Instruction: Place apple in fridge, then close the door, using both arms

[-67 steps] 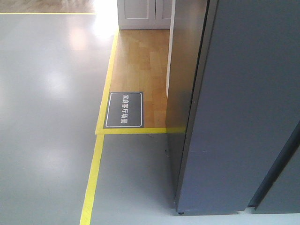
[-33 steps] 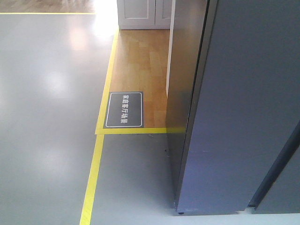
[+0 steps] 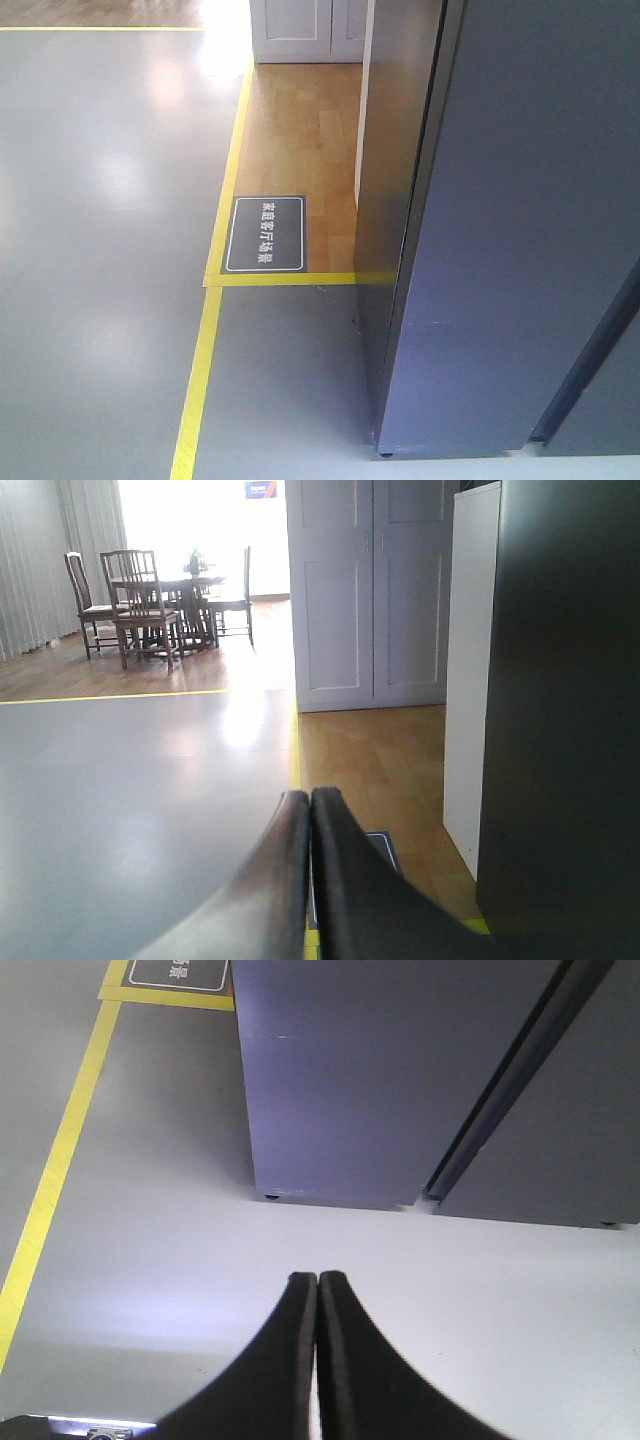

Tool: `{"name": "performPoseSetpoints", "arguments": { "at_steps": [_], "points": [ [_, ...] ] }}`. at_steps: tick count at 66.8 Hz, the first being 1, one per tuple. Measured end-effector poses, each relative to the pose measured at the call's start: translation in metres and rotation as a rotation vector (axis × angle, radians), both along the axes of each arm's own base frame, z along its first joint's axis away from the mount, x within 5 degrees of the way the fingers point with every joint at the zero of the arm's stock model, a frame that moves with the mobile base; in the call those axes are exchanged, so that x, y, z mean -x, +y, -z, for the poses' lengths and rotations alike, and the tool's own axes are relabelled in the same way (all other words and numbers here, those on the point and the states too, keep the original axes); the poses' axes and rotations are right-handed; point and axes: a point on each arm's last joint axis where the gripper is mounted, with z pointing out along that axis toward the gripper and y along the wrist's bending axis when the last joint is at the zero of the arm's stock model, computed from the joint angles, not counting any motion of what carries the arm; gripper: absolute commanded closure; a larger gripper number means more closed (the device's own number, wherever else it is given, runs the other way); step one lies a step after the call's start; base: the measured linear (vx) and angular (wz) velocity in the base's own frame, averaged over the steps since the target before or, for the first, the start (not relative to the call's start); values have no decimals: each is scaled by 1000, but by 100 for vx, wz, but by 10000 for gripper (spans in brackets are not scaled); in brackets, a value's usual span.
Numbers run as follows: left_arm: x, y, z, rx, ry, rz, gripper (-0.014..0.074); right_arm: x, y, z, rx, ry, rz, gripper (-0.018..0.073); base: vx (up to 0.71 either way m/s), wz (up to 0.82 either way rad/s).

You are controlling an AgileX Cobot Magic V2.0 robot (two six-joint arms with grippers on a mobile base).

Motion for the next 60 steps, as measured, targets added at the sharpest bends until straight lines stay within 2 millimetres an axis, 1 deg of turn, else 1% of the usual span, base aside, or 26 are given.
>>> {"name": "performPoseSetpoints", "arguments": {
  "at_steps": [37,44,49,54,60],
  "points": [
    [0,0,0,2,-5,0,603,0,0,0,0,7,0,562,0,0],
    [0,0,0,2,-5,0,603,0,-2,0,24,1,9,562,0,0],
    [0,0,0,2,-5,0,603,0,-4,-3,44,-48,18,562,0,0],
    [0,0,0,2,-5,0,603,-3,-4,-9,52,-148,21,562,0,0],
    [0,0,0,2,-5,0,603,-10,-4,-19,53,-308,12,562,0,0]
  ]
}}
